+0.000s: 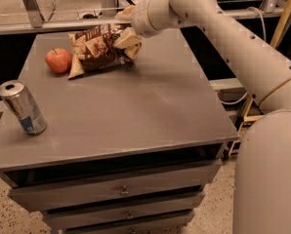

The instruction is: Move brown chip bag near apple

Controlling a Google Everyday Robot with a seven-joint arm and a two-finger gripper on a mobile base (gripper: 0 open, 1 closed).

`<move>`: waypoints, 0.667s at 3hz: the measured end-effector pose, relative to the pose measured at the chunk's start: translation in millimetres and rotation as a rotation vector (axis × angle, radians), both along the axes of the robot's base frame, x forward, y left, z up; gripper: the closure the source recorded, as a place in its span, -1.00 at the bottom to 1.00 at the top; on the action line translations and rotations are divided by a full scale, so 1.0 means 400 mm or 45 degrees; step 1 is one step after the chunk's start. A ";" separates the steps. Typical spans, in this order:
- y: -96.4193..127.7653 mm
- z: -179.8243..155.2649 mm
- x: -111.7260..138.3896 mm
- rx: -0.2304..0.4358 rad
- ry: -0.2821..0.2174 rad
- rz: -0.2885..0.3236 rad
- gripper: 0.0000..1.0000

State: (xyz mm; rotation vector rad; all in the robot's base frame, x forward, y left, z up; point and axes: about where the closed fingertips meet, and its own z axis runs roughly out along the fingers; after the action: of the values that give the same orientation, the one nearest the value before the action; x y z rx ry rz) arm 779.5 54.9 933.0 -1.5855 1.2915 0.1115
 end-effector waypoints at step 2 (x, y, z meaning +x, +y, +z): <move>-0.067 0.022 -0.005 0.047 -0.017 -0.066 -1.00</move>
Offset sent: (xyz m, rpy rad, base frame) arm -0.0071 -0.0971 0.0358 0.1165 -0.0540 -0.1787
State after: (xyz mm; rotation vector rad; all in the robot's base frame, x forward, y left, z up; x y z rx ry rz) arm 777.5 28.0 941.9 -1.5177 1.3122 0.0914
